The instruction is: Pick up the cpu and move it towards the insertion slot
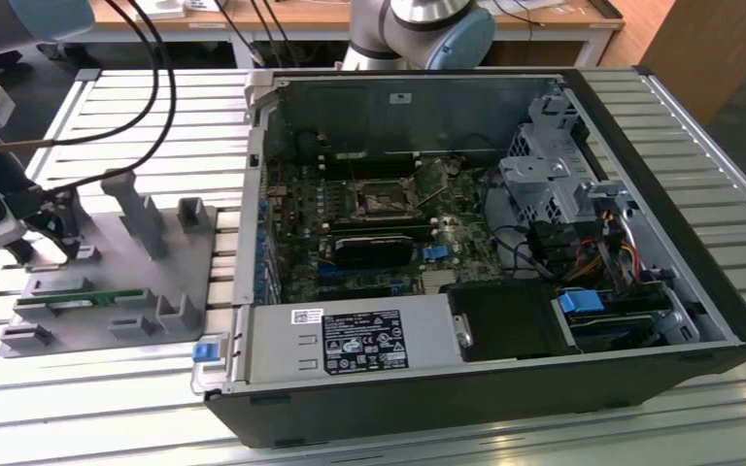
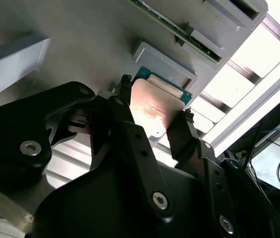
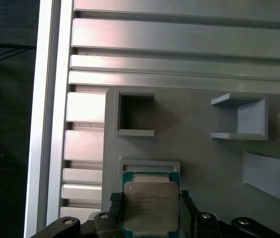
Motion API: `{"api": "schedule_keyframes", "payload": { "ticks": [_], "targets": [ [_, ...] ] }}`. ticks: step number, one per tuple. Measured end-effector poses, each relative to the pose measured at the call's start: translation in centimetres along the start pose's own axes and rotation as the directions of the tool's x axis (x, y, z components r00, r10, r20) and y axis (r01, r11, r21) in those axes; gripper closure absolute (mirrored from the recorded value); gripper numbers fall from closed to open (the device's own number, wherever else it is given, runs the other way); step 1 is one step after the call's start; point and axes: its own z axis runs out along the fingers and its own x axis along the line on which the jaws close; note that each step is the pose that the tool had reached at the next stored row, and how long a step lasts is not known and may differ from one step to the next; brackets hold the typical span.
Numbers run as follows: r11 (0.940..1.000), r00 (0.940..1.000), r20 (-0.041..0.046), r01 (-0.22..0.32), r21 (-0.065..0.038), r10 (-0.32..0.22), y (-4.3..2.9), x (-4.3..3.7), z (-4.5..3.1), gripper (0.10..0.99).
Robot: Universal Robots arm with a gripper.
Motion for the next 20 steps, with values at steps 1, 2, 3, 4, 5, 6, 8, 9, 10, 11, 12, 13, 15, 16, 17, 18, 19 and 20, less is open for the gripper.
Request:
{"api": "schedule_keyframes", "payload": {
  "ticks": [1, 2, 3, 4, 5, 6, 8, 9, 10, 11, 12, 13, 15, 16, 17, 18, 19, 20],
  "targets": [
    [1.0000, 1.0000, 0.0000, 0.000, 0.000, 0.000, 0.01, 0.00, -0.04, 0.549],
    [1.0000, 1.0000, 0.0001, 0.000, 0.000, 0.000, 0.01, 0.00, -0.08, 0.549],
    [1.0000, 1.0000, 0.0002, 0.000, 0.000, 0.000, 0.01, 0.00, -0.11, 0.549],
    [1.0000, 1.0000, 0.0001, 0.000, 0.000, 0.000, 0.02, 0.00, -0.15, 0.549],
    [1.0000, 1.0000, 0.0002, 0.000, 0.000, 0.000, 0.02, 0.00, -0.18, 0.549],
    [1.0000, 1.0000, 0.0002, 0.000, 0.000, 0.000, 0.02, 0.00, -0.22, 0.549],
    [1.0000, 1.0000, 0.0001, 0.000, 0.000, 0.000, 0.03, 0.00, -0.29, 0.549],
    [1.0000, 1.0000, 0.0001, 0.000, 0.000, 0.000, 0.03, 0.00, -0.32, 0.549],
    [1.0000, 1.0000, 0.0001, 0.000, 0.000, 0.000, 0.03, 0.00, -0.36, 0.549],
    [1.0000, 1.0000, 0.0002, 0.000, 0.000, 0.000, 0.03, 0.00, -0.39, 0.549],
    [1.0000, 1.0000, 0.0002, 0.000, 0.000, 0.000, 0.03, 0.00, -0.42, 0.549],
    [1.0000, 1.0000, 0.0002, 0.000, 0.000, 0.000, 0.03, 0.00, -0.45, 0.549],
    [1.0000, 1.0000, 0.0001, 0.000, 0.000, 0.000, 0.04, 0.00, -0.52, 0.549],
    [1.0000, 1.0000, 0.0000, 0.000, 0.000, 0.000, 0.05, 0.00, -0.57, 0.549],
    [1.0000, 1.0000, 0.0000, 0.000, 0.000, 0.000, 0.06, 0.00, -0.61, 0.549],
    [1.0000, 1.0000, 0.0000, 0.000, 0.000, 0.000, 0.06, 0.00, -0.66, 0.549],
    [1.0000, 1.0000, 0.0001, 0.000, 0.000, 0.000, 0.07, 0.00, -0.71, 0.549],
    [1.0000, 1.0000, 0.0001, 0.000, 0.000, 0.000, 0.07, 0.00, -0.75, 0.549]
  ]
}}
